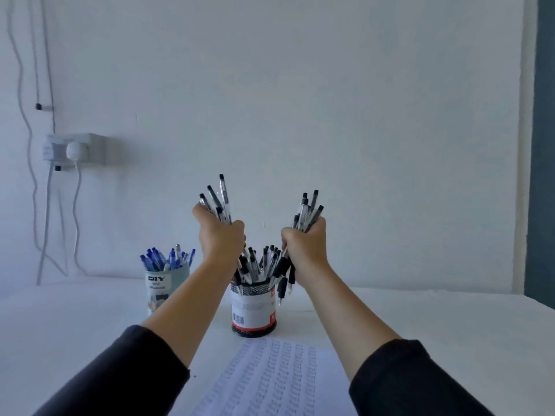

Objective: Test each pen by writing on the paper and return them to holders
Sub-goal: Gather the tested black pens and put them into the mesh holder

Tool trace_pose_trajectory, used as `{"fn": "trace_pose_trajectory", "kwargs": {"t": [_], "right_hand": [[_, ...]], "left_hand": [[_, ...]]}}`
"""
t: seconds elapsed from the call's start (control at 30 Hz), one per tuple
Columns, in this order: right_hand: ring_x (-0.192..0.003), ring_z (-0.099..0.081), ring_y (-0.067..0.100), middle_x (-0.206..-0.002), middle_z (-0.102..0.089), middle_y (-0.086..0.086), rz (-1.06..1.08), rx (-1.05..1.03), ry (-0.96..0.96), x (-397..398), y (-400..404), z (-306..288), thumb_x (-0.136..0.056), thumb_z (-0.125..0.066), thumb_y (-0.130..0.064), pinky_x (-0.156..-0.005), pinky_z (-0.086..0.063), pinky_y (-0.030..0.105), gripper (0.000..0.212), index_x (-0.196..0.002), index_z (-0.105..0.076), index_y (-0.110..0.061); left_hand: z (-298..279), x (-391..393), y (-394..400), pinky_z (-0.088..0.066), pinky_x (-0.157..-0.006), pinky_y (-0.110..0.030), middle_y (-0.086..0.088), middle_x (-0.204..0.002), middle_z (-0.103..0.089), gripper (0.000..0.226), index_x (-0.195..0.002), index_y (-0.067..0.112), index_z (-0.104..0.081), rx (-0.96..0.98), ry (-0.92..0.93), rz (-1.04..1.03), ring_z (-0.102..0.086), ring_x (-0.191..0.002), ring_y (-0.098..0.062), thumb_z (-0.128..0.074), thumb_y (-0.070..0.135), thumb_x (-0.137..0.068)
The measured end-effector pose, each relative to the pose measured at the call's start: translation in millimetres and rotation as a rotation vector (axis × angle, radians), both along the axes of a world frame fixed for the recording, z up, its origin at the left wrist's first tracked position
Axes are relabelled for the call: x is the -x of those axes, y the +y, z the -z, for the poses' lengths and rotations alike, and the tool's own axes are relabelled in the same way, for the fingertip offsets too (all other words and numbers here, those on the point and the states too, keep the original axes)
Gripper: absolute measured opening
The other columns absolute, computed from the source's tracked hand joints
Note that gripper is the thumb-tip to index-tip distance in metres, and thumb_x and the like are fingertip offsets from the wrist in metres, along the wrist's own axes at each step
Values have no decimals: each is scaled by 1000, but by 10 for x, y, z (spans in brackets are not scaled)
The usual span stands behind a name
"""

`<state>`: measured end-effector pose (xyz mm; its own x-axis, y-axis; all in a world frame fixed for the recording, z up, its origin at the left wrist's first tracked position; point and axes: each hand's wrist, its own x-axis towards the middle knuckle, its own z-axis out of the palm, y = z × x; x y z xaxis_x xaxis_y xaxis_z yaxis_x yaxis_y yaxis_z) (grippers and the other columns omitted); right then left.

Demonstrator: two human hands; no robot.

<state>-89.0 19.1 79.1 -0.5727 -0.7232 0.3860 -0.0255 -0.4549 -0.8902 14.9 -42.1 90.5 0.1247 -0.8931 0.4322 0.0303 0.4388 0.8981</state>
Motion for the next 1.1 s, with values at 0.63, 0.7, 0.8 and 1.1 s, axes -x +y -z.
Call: {"fn": "trace_pose_trajectory", "kwargs": {"t": [0.63,0.7,0.8,1.1], "right_hand": [[-54,-49,16,-66,-47,-9,317,163,399,-144,-745,324,-72,-55,-3,-59,-46,35,54,-122,-37,-10],[-54,-51,16,-66,-49,-10,303,180,450,-128,-766,365,-71,-57,-10,-62,-49,37,57,-125,-38,-12],[-54,-47,15,-65,-48,-6,247,155,493,-70,-785,446,-73,-63,-19,-56,-45,33,46,-116,-45,-18],[-87,-62,30,-98,-59,19,-65,99,411,26,-803,532,-55,-62,-24,-77,-55,47,43,-97,-51,-22]], "left_hand": [[333,121,-307,-40,-48,-18,6,-69,-44,66,-140,24,-23,175,44,-61,-42,-52,-6,-52,2,-84],[355,114,-288,-42,-54,-22,7,-72,-48,64,-139,23,-26,209,-26,-55,-47,-56,-6,-55,5,-85],[371,63,-310,-47,-53,-27,4,-75,-56,48,-124,19,-40,211,-93,-7,-53,-59,-11,-59,5,-82],[537,-14,-227,-54,-82,-45,-10,-106,-55,26,-89,33,-54,213,-114,210,-61,-94,-27,-61,21,-67]]}}
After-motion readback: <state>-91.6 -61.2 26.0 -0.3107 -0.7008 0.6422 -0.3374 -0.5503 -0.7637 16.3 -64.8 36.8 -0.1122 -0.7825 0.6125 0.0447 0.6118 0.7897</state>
